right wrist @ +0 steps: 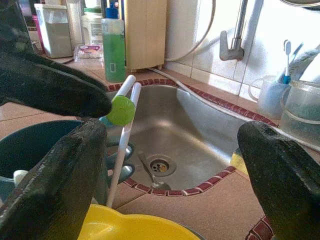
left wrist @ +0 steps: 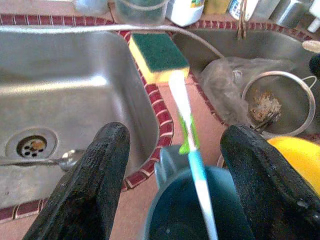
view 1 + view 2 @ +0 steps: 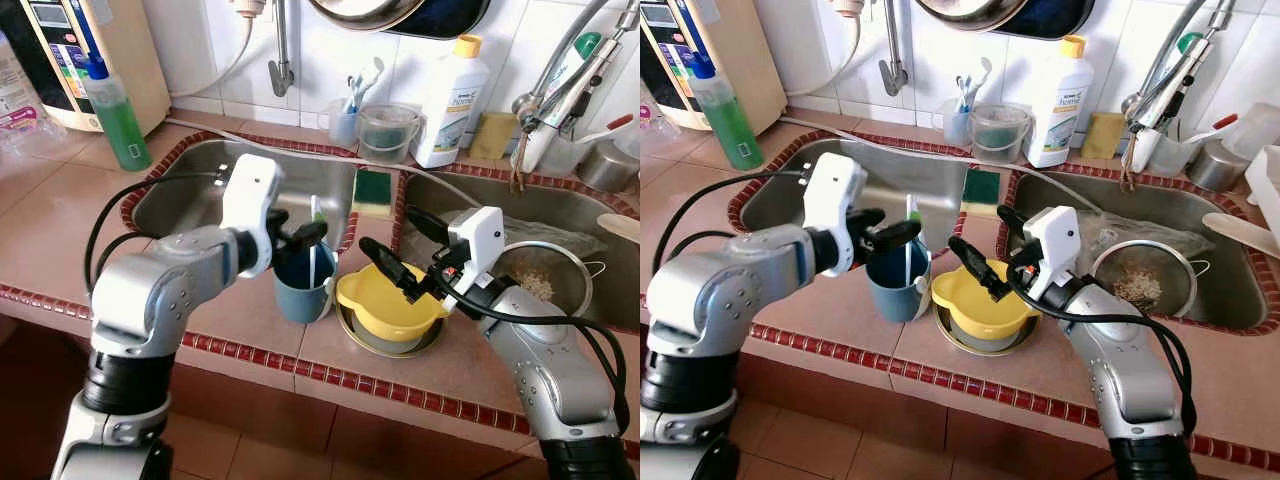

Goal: Kitchen organization

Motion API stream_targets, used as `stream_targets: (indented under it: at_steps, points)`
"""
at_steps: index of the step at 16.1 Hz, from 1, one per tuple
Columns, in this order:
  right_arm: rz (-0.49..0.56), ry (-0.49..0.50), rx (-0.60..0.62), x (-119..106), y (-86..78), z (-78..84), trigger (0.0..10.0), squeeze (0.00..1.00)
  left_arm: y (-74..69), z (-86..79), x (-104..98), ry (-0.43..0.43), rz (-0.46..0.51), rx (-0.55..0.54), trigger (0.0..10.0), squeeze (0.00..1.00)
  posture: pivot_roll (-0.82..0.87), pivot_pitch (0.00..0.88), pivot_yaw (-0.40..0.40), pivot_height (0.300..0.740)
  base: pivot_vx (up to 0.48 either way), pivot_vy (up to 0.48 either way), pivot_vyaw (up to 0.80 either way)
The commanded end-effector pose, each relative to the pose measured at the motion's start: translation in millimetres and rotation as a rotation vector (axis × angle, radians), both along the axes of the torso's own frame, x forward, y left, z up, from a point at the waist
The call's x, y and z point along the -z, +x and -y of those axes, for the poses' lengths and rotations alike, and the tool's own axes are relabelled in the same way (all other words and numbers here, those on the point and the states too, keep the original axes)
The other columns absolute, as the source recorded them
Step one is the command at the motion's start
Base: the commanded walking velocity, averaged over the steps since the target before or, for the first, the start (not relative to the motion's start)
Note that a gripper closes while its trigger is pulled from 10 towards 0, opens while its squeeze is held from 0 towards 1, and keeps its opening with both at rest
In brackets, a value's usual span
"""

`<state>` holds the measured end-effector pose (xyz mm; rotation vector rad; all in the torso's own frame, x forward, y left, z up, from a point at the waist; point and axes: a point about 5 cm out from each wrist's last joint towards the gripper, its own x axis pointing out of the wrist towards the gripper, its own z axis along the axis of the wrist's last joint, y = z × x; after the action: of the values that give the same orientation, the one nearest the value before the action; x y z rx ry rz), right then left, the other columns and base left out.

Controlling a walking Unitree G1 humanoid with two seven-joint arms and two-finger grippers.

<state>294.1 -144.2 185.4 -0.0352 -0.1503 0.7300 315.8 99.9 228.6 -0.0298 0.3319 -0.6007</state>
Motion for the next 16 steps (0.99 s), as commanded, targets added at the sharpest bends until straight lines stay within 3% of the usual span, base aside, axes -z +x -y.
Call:
stream_targets:
  at_steps: [1, 10, 16]
  points:
    - [0.006, -0.004, -0.019, -2.8, -3.5, -1.5, 10.0, 0.0, 3.0, 2.1, -4.3, -0.005, 0.008, -0.007, 10.0, 0.0, -0.08, 0.061, 0.039, 0.74, 0.0, 0.0, 0.0]
    - [0.002, -0.001, -0.016, -3.8, -5.3, -1.1, 10.0, 0.0, 7.1, 17.1, -6.5, -0.011, 0.012, 0.012, 10.0, 0.0, -0.09, 0.078, 0.045, 0.74, 0.0, 0.0, 0.0]
    - [-0.017, 0.004, -0.034, -2.8, -9.6, -2.7, 10.0, 0.0, 14.0, 22.9, -0.9, 0.049, 0.036, -0.016, 10.0, 0.0, -0.09, 0.087, 0.049, 0.74, 0.0, 0.0, 0.0]
